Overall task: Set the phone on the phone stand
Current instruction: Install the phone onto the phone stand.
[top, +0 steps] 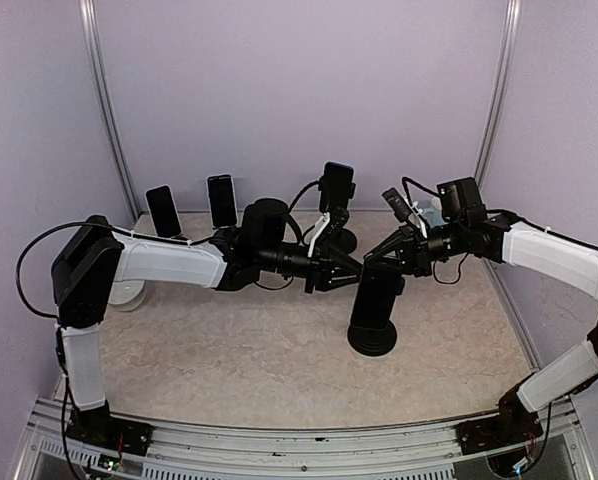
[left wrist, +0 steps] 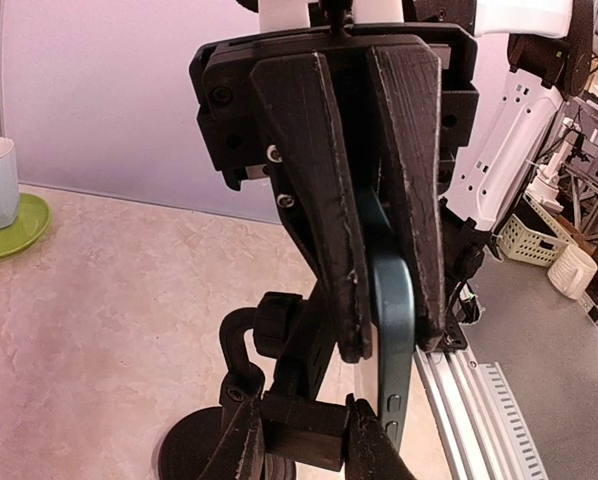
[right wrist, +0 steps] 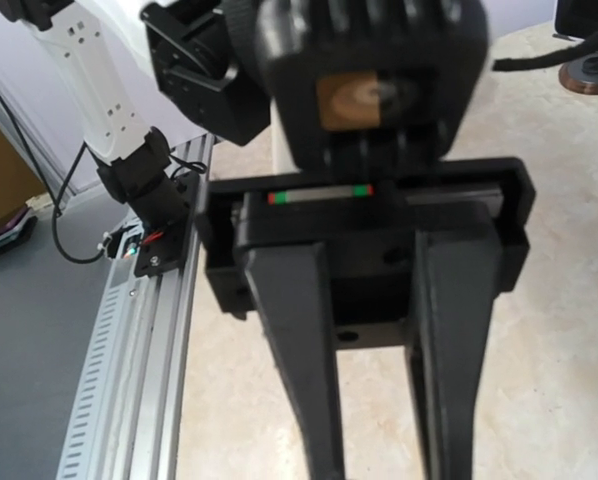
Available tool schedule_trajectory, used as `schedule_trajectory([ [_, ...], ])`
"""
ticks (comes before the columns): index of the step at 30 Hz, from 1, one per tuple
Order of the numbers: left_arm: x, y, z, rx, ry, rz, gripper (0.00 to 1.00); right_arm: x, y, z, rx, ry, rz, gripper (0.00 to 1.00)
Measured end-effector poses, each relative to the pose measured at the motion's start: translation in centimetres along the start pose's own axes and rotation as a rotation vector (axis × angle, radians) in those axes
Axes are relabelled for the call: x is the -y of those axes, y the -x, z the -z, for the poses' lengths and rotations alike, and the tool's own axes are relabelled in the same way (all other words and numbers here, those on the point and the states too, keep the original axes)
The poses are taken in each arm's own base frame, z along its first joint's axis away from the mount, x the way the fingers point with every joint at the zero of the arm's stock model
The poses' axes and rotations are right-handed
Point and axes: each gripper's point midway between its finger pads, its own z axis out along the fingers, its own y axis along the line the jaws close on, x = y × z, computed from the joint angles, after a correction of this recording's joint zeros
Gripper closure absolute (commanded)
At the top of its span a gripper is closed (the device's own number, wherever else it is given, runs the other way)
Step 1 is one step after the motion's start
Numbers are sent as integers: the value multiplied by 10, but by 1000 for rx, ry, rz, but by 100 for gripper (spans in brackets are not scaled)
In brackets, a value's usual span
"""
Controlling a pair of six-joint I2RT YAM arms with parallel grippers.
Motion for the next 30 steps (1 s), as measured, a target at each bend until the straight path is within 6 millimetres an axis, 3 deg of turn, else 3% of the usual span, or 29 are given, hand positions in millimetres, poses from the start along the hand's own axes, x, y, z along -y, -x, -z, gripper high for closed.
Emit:
schedule_trajectory([
  [26,-6,1,3,7,62,-11,100,9,3,9,-19,-126,-17,100],
  [30,-3,4,3,5,71,-18,100,21,1,15,-33,-214,-41,100],
])
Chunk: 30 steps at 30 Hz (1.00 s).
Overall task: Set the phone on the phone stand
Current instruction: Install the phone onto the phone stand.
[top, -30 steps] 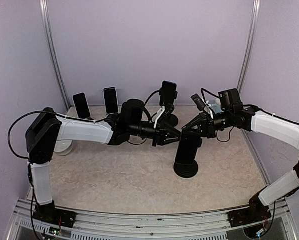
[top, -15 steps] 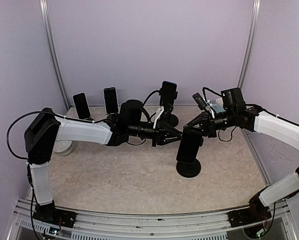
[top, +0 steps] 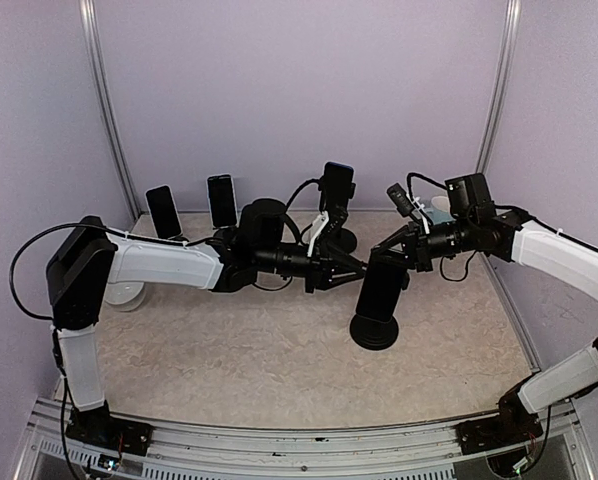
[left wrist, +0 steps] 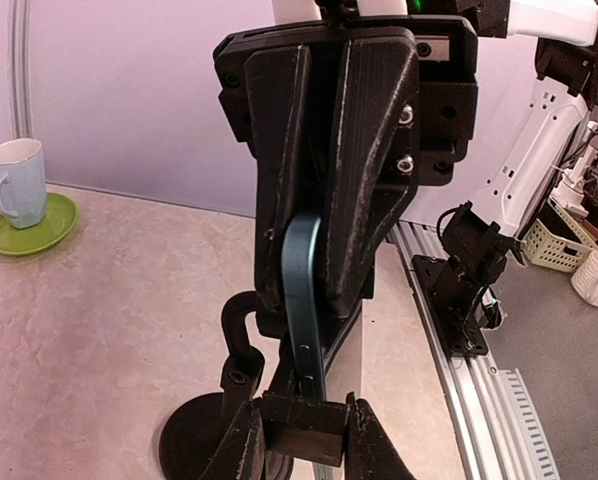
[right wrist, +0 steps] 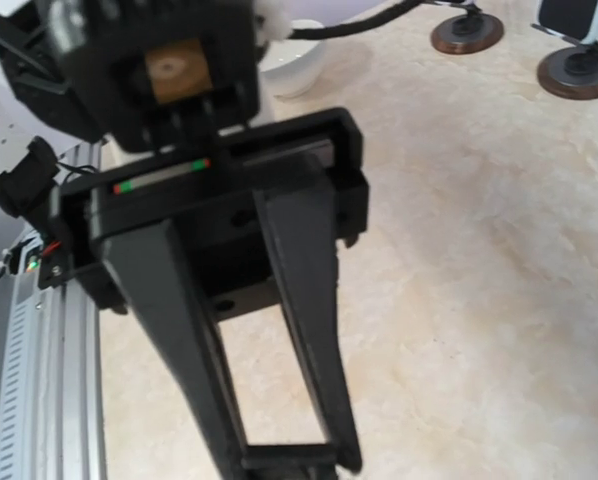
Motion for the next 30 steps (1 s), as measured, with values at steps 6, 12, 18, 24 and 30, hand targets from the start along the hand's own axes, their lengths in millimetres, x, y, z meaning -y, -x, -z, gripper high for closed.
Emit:
schedule_trajectory([
  [6,-1,-1,-1,-4,14,-5,100,2,-1,1,-9,-19,-15,100],
  [12,-1,-2,-2,-9,19,-7,100,1,1,-2,-14,-32,-12,100],
  [18,1,-2,-6,-20,29,0,100,-1,4,-8,-24,-50,-3,100],
  [24,0,-2,-6,-24,34,6,100,0,5,-9,-30,-63,-12,100],
  [30,-2,1,-7,-25,49,17,100,3,7,-8,-31,-78,-18,97],
])
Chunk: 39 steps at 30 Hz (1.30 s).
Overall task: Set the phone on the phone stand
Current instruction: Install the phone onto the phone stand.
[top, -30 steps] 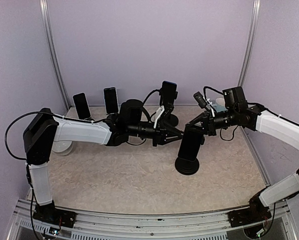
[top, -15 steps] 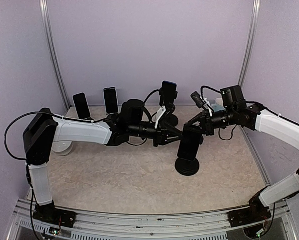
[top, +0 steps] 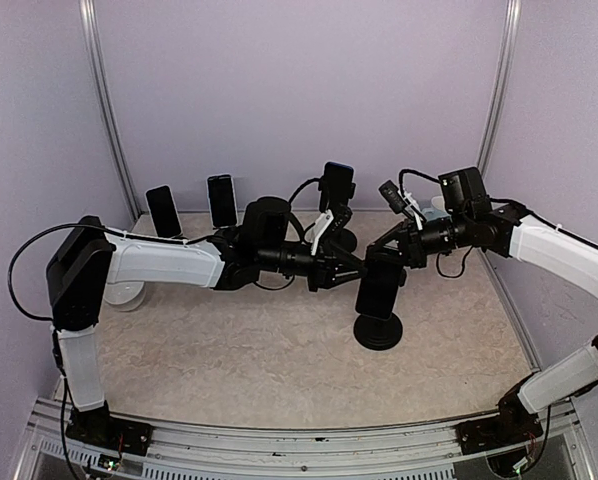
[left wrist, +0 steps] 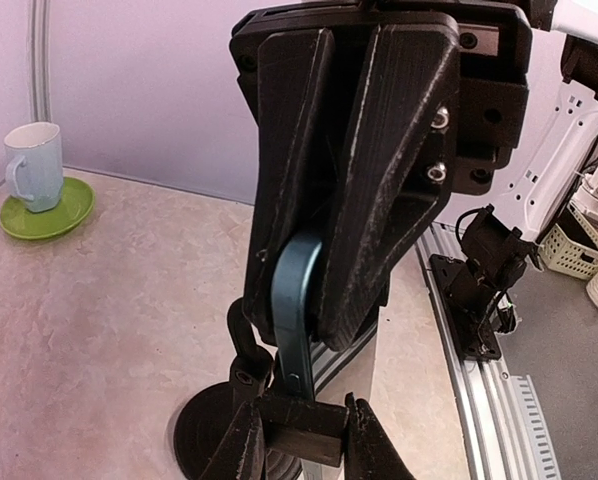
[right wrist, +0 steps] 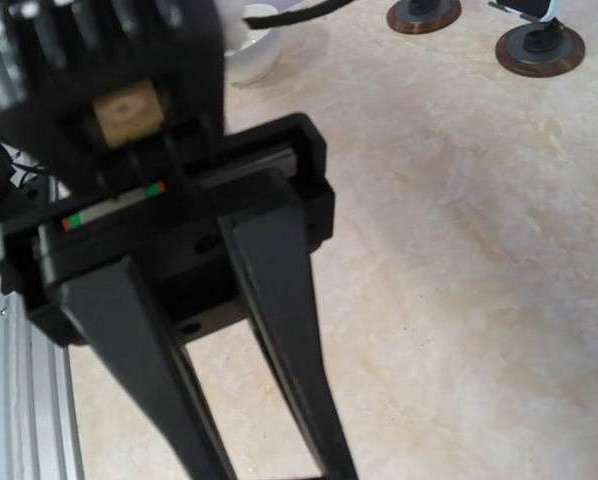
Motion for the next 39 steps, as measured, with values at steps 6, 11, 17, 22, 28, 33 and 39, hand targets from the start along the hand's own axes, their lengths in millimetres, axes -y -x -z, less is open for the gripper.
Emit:
schedule_trajectory([
  [6,0,0,-1,1,10,11,100,2,1,1,-13,-16,-16,78],
  [11,0,0,-2,1,14,17,100,9,0,3,-20,-55,-26,66],
  [17,1,0,-3,3,12,20,100,14,0,4,-24,-93,-49,46],
  [22,2,0,-3,2,9,21,100,19,2,9,-14,-130,-61,31],
  [28,4,0,-4,2,1,20,100,22,17,25,44,-176,-61,26],
  [33,5,0,-5,8,-2,23,100,18,39,48,136,-215,-39,22],
  [39,4,1,-7,31,-5,32,100,17,35,68,197,-258,-50,22],
])
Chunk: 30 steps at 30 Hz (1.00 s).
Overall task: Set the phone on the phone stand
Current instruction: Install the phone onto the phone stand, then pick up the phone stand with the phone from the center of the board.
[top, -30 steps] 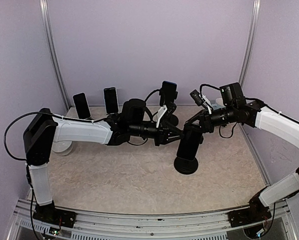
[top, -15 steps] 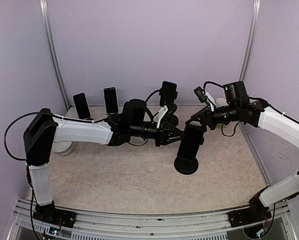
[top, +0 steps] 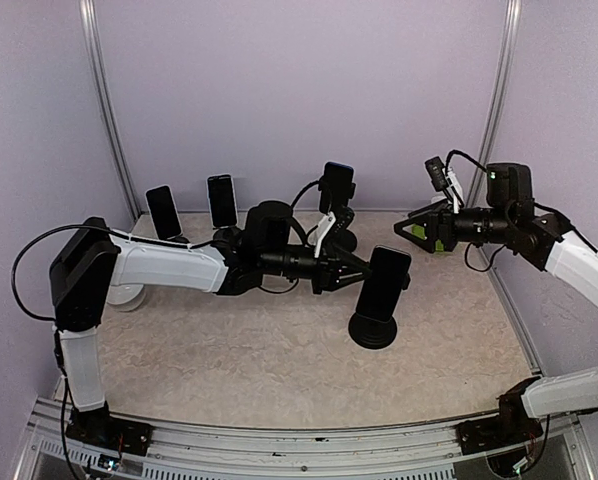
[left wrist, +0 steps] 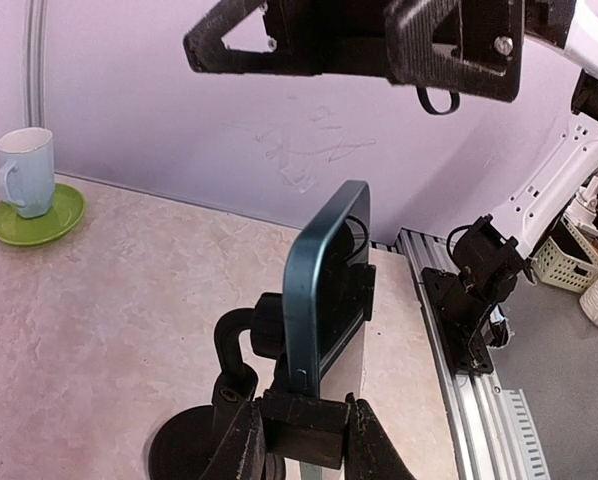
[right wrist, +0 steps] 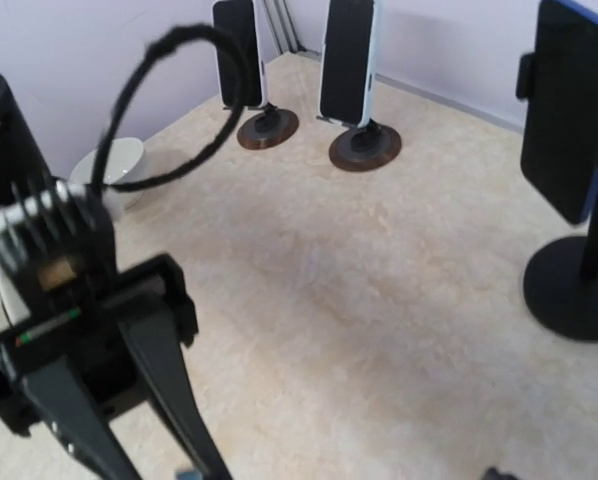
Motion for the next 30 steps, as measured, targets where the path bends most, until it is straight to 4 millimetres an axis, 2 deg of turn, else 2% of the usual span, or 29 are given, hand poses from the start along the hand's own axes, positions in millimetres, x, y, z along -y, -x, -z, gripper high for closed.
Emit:
schedule_trajectory([
  [11,1,-4,2,54,-3,43,100,-4,-61,2,-72,31,-90,28],
  [14,3,-4,0,65,-9,48,100,-7,-71,2,-81,49,-106,30],
  [20,7,-4,-2,76,-14,53,100,-10,-80,1,-86,76,-119,37],
  [27,8,-4,-4,88,-8,60,100,-13,-94,-1,-106,103,-135,39],
  [30,8,-4,-4,96,-5,63,99,-14,-96,-1,-109,109,-137,43],
])
